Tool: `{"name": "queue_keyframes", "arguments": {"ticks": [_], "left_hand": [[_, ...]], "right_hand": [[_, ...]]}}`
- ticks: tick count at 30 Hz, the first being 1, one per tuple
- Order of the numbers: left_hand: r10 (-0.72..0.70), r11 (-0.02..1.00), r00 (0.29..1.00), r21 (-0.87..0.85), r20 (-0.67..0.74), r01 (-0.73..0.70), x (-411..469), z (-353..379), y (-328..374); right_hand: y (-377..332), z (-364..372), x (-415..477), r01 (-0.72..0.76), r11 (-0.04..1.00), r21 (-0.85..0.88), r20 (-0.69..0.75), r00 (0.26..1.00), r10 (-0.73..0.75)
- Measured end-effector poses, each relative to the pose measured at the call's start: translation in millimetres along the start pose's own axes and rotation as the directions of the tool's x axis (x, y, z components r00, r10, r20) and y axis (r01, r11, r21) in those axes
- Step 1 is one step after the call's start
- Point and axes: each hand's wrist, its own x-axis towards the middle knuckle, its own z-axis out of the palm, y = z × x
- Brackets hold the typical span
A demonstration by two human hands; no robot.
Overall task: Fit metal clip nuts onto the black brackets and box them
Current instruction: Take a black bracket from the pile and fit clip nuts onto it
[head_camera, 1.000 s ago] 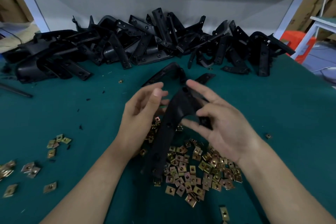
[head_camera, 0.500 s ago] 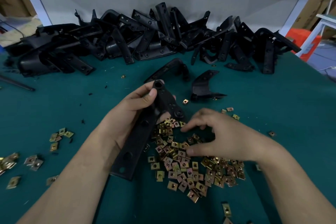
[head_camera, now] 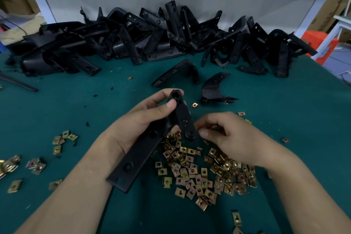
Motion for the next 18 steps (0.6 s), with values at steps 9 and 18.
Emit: {"name": "queue_keyframes", "arguments": {"ticks": [9, 18], "left_hand": [[-0.022, 0.999, 0.999, 0.045, 0.025, 0.021, 1.3, 0.6, -3.4], [0.033, 0.999, 0.998, -0.022, -0.046, -0.034, 3.6, -1.9, -1.4]], "right_hand": [[-7.2, -5.1, -1.6, -0.073, 0.736, 0.673, 0.006, 0.996, 0.094], [-6.6, -5.7, -2.7, -0.053, 0.953, 0.299, -0.012, 0.998, 0.060]]}}
